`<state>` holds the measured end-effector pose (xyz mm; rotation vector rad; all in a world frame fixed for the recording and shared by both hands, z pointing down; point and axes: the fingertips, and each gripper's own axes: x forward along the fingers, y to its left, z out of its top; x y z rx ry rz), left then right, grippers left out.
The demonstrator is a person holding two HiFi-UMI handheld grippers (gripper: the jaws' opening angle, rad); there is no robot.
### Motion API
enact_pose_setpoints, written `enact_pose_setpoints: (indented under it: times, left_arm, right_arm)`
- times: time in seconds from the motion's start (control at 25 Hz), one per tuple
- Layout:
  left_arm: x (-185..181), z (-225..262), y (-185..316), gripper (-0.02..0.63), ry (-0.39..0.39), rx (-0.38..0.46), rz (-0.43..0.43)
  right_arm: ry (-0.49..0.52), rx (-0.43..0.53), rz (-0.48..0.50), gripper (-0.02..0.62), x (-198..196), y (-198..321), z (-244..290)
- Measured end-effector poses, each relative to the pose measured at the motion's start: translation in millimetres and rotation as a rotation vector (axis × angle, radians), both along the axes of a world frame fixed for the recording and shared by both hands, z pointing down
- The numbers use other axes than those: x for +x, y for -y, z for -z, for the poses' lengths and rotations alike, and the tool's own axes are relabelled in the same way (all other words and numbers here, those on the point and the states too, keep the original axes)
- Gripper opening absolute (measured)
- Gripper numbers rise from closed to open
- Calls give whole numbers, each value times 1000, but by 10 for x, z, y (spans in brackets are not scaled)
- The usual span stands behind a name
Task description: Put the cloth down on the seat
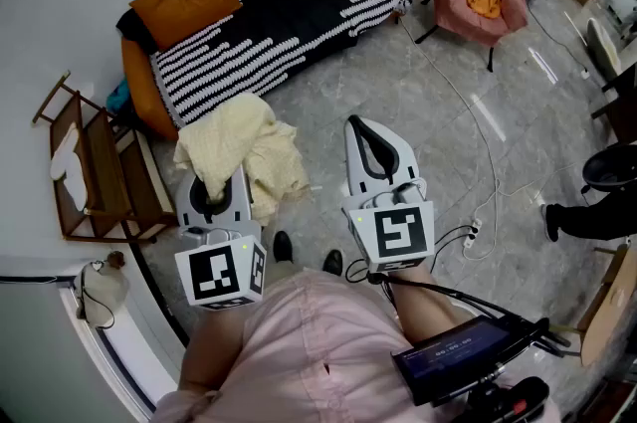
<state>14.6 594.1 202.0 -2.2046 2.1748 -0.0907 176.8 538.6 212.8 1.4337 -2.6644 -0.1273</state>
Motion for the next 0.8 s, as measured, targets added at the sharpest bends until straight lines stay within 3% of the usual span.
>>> enact_pose_setpoints:
  times: [0.32, 0.8]
  left_arm:
    - [-8, -13, -16, 95, -5, -4, 7]
    - [-52, -141, 100, 95, -22, -24, 19]
  right_arm:
    - [83, -1, 15, 0, 42, 5, 44]
    - [3, -24, 30, 2, -34, 175, -132]
